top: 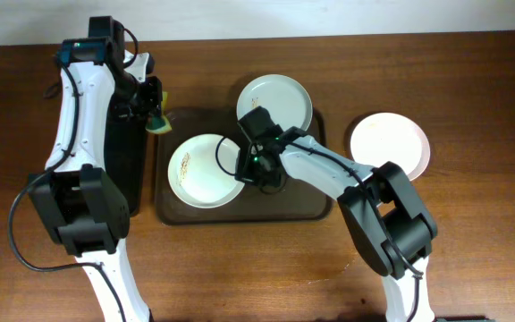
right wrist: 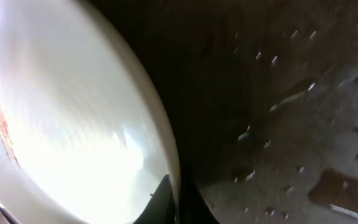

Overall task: Clean dirty plates on tray and stack at the side
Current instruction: 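Scrub the white plate with the sponge in left gripper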

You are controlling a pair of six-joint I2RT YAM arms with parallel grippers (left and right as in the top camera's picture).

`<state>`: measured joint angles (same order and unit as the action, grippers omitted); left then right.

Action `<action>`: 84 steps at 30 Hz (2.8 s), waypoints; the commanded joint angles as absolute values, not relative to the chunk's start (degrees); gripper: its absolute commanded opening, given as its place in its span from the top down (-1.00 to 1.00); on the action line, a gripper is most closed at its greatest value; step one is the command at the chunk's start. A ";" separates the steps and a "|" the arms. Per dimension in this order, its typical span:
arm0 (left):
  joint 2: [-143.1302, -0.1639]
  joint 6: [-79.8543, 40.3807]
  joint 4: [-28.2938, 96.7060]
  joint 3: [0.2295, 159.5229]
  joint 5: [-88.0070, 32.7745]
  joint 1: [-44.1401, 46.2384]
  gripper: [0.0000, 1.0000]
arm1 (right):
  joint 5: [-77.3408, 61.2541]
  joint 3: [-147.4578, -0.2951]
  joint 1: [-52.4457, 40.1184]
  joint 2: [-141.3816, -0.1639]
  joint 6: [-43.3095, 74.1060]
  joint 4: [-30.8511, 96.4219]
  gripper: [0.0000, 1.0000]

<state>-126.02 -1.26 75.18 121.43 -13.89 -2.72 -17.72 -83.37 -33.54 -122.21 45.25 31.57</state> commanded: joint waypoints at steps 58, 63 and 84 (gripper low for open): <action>-126.74 13.78 65.04 83.18 -13.76 2.57 0.99 | -21.89 -83.81 -31.09 -125.75 44.40 28.23 0.92; -126.74 18.35 64.64 83.18 -24.25 2.57 0.99 | -21.89 -83.81 -31.09 -125.78 44.38 28.23 0.92; -126.74 -12.14 51.11 83.42 4.45 2.57 0.99 | -21.87 -83.81 -31.09 -125.86 43.79 28.23 0.92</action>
<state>-122.30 -11.03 45.74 86.70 -10.74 4.12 -23.05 -84.33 -31.35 -124.38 44.12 27.22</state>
